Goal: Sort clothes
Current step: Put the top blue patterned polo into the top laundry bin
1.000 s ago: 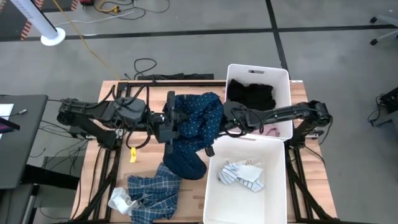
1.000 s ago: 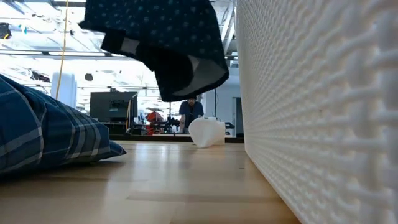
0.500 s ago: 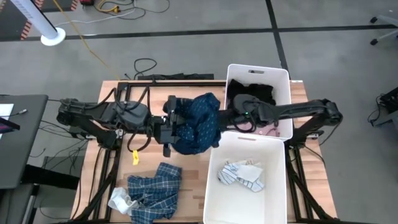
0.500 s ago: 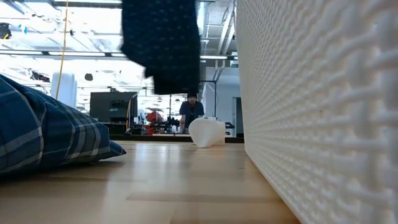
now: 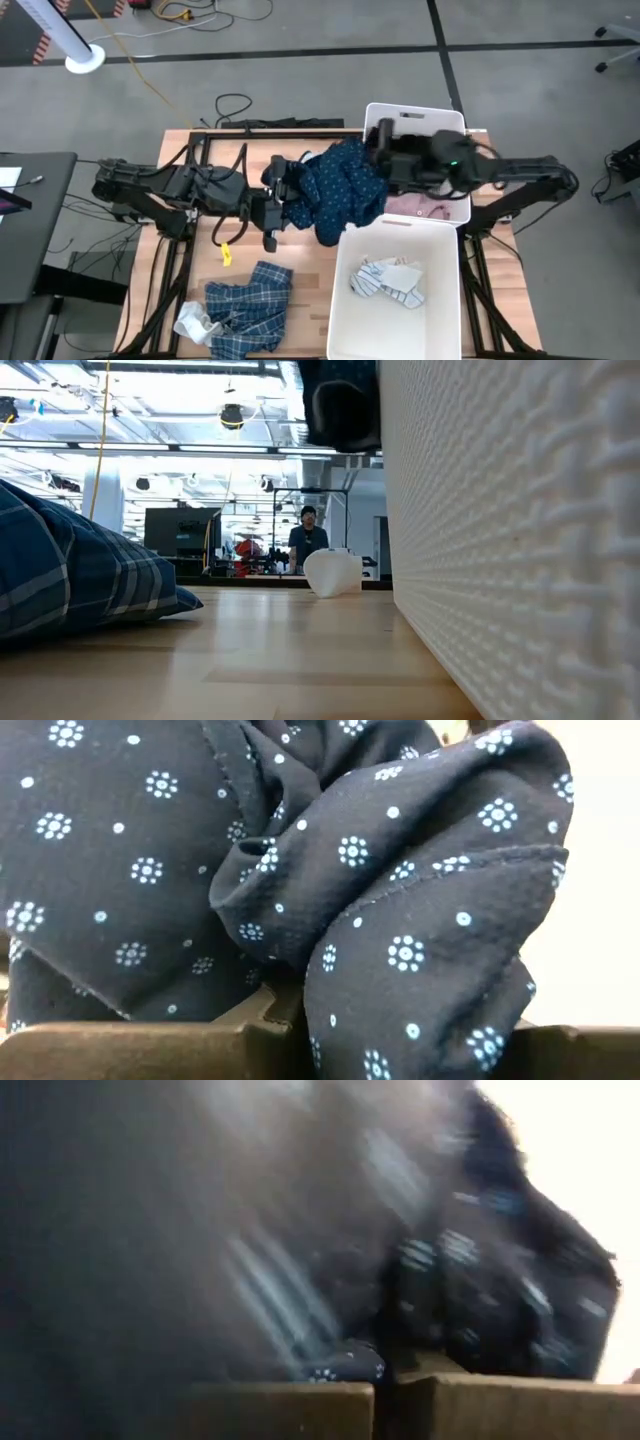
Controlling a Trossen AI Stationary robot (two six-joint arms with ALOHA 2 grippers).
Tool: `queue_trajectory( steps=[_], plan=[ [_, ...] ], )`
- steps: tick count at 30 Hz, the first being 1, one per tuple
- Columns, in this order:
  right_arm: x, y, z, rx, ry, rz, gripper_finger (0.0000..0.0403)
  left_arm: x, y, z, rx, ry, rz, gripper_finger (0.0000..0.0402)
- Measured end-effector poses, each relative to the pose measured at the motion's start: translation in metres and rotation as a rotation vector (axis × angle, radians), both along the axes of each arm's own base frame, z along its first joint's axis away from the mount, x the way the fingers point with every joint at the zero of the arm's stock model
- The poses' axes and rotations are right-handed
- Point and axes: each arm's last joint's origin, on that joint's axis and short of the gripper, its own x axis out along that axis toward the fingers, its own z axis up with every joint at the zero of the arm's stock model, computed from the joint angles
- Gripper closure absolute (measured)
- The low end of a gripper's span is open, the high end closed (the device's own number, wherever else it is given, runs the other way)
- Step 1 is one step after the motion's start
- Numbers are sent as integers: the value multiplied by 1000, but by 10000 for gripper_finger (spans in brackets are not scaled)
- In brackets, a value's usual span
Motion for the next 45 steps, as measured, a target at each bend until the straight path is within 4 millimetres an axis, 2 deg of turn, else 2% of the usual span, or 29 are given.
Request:
queue_trajectory(
  steps=[5,12,18,26,33,40,45],
  plan=[
    [-33,-5,17,-19,-28,-110,403,0,5,-4,-23,31,81,285],
    [-72,-13,32,-38,-41,-322,403,1,17,-4,-63,26,179,239],
    [-95,-21,33,-43,17,-580,403,3,26,-4,-91,20,219,215],
    [-99,-41,0,62,298,-768,403,14,38,-10,-118,31,225,213],
    [-115,-65,-33,261,533,-948,403,13,39,-9,-133,24,230,213],
    [-117,-78,-67,528,849,-929,402,13,39,-12,-147,48,237,213],
    [-111,-86,-92,671,1127,-963,387,8,40,-24,-186,164,271,213]
  ],
)
